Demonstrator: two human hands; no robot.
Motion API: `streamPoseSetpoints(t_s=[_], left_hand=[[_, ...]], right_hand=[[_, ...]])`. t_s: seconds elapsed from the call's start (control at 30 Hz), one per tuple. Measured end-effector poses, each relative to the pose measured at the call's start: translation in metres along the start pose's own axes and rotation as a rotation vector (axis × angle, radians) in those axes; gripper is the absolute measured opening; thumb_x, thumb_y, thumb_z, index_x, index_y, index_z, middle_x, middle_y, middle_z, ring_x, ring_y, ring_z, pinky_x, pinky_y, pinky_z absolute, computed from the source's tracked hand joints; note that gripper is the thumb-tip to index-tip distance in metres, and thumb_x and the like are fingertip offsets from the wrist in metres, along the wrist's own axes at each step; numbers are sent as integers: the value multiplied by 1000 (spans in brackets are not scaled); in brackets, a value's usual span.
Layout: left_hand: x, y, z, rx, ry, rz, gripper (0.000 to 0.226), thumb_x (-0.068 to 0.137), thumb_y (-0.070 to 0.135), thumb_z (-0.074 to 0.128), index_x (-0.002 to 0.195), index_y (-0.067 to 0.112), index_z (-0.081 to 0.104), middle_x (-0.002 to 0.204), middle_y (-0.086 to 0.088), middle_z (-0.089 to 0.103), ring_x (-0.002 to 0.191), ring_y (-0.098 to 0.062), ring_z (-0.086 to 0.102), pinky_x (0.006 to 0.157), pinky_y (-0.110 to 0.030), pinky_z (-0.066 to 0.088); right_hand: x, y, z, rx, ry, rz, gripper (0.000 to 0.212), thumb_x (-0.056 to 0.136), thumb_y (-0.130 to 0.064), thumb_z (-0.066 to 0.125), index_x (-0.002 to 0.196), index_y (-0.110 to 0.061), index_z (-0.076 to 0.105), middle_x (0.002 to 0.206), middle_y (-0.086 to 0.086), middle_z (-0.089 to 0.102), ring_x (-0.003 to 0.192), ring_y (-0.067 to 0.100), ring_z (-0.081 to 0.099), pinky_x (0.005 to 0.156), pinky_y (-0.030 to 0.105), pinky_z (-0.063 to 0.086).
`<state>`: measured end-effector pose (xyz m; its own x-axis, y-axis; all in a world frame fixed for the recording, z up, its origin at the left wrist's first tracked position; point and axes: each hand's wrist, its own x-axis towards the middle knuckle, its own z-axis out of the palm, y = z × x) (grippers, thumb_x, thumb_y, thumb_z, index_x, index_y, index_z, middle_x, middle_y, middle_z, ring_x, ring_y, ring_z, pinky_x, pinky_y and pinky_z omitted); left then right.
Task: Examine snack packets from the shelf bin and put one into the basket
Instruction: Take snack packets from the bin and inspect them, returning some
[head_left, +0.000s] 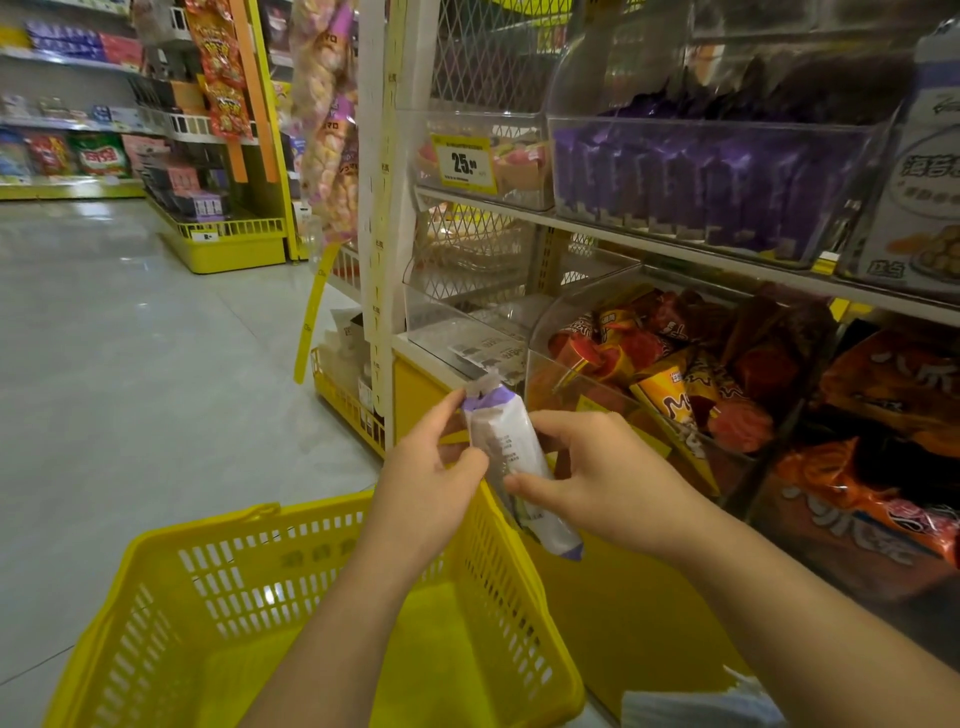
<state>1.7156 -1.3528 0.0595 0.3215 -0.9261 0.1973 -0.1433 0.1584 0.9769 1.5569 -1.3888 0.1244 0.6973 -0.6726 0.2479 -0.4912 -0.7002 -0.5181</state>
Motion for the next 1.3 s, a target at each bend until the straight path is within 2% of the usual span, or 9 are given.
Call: streamPoseSetpoints(t_s=[0.13,0.27,0.53,0.67,0.8,0.93,1.03,1.13,1.3], left_hand=[[-3,-5,5,5,-104,56,83,84,6,67,137,54,24,103,50,55,102,16,57,69,-13,53],[-4,-6,4,-3,-211,49,94,84,-6,63,138,52,14,104,54,50,102,21,55,69,-16,54],[-7,0,1,-182,-283,-16,83,88,-1,65,150,37,24,135,20,50,109,11,58,78,-18,53],[-6,13,15,-416,-320,-38,80,81,37,68,150,38,28,136,13,57,121,-6,58,98,-33,50],[-10,27,30,-448,-285,6,67,82,37,64,144,38,38,131,9,62,123,-7,56,105,-42,44],[-17,48,37,-453,-295,44,36,88,32,55,123,38,59,124,-3,68,113,-25,65,101,-64,41],[-22,73,44,-308,-305,158,24,93,36,54,115,42,62,115,4,72,107,-21,68,91,-45,54],[-29,109,57,-164,-347,336,22,96,36,51,114,45,59,109,21,70,100,1,67,75,-10,50],[-29,175,81,-94,-336,525,38,88,41,49,125,38,54,114,26,67,105,8,61,82,-8,46]], right_hand=[[2,4,-2,243,18,115,26,84,-12,70,109,-19,70,96,-5,74,86,2,69,78,30,56],[3,7,-4,417,3,162,24,86,-2,66,108,-12,70,97,2,76,86,9,72,74,22,57],[4,13,-3,552,23,223,22,90,-8,64,111,-8,68,97,6,75,81,10,72,61,16,50],[0,8,-4,575,33,184,29,99,-23,47,118,-10,65,108,15,71,102,31,67,84,41,55],[-13,0,-15,459,65,131,34,99,-32,41,128,-30,58,128,-11,53,125,1,48,105,28,41],[-32,-5,-40,364,278,101,44,93,-14,60,131,-33,48,138,-8,44,122,4,51,104,29,44],[-52,-11,-65,563,407,118,68,85,-19,69,139,-37,32,128,-12,57,100,9,67,86,32,57],[-72,-22,-102,470,431,48,52,76,-41,70,124,-40,49,115,-11,69,101,7,68,85,34,58],[-102,-60,-185,293,367,-112,25,83,-46,68,108,-42,66,108,-10,72,99,9,69,78,27,58]])
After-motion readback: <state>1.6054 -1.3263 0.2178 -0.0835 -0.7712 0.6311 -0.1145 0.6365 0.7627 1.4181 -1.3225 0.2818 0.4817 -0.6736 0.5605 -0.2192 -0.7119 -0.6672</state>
